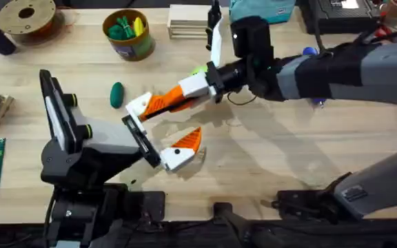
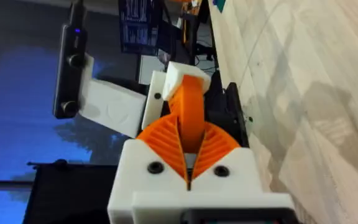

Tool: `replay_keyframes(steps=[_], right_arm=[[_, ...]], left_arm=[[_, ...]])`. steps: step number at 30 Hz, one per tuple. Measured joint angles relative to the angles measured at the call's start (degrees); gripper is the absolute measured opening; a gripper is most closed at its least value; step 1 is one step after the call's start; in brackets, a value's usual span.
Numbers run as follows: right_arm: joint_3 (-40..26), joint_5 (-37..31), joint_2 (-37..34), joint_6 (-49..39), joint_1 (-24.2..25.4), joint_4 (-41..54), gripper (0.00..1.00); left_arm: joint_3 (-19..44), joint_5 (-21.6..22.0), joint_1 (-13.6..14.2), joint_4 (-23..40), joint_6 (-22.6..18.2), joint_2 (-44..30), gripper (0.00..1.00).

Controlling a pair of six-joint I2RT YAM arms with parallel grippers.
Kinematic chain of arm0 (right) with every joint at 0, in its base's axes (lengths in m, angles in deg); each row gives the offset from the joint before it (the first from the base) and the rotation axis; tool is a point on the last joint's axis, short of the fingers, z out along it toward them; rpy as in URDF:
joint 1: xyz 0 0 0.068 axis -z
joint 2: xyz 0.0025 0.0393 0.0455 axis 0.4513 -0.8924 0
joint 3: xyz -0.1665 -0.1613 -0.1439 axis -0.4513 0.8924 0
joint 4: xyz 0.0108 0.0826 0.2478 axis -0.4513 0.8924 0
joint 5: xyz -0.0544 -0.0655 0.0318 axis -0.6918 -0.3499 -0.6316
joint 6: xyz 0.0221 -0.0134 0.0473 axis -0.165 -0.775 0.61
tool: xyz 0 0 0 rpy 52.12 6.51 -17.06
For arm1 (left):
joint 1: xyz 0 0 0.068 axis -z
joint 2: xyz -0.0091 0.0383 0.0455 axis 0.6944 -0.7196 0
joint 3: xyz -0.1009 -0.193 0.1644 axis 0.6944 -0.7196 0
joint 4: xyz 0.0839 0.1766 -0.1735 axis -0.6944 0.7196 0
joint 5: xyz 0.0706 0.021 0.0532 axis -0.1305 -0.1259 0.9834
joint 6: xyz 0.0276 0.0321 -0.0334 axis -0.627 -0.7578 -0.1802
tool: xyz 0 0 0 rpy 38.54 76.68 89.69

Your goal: Pick up the gripper from the table and insert it into the empty holder that is missing its gripper. Then pick up a screw, insert it into the mounting hole, and use the screwdriver to tighten it. Finally, clean up the table by picking up the vegetable and placing it into the bucket.

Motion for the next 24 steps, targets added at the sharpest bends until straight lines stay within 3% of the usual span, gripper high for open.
replay_keyframes(steps=[2,24], right_arm=[[-0.26,0.18,0.00,0.03,0.00,-0.41,0.011],[-0.26,-2.09,0.00,2.00,-0.22,-3.19,0.008]], left_arm=[[0.00,0.07,0.00,-0.02,-0.02,0.01,0.986],[0.00,-0.47,0.00,0.11,-0.04,0.06,0.986]])
